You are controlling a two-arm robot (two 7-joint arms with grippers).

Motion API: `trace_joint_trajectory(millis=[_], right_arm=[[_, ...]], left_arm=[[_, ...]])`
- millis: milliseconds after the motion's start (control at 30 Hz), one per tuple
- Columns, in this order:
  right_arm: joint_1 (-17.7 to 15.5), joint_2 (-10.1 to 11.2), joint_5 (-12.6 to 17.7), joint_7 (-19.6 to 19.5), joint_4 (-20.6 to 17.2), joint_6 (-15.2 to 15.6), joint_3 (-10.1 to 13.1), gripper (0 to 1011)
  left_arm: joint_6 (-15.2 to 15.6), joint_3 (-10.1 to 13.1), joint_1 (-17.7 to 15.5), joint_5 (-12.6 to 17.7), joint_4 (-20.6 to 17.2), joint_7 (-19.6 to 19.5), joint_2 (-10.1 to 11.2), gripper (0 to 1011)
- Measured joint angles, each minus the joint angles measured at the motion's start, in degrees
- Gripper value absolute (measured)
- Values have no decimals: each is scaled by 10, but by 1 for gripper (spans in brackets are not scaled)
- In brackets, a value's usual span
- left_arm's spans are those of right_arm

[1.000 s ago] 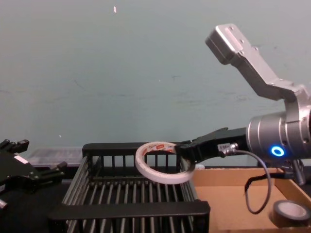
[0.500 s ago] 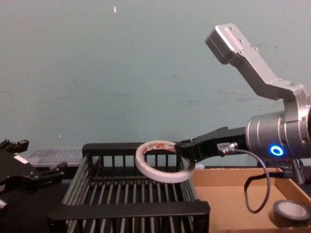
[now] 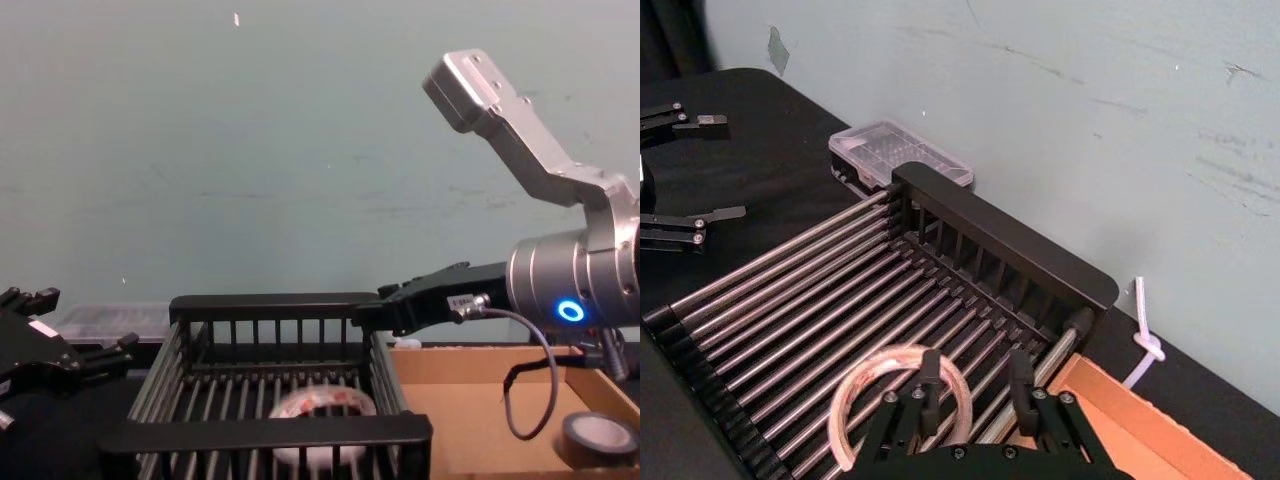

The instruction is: Pick up the white tape and place it into the black box , Pick up the silver tape and place it into the brown box.

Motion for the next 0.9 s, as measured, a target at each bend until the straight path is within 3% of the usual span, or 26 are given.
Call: trace_joint_trajectory(millis=[567, 667, 900], right_arm=[[0, 1, 1, 0, -1, 1, 0, 943], [0, 1, 1, 0, -1, 1, 0, 1002], [-8, 2, 0, -9, -8, 0, 9, 1000]], left_arm=[[0, 0, 0, 0, 0, 0, 0, 1001], [0, 0, 0, 0, 0, 0, 0, 1001], [0, 0, 0, 0, 0, 0, 0, 1001]])
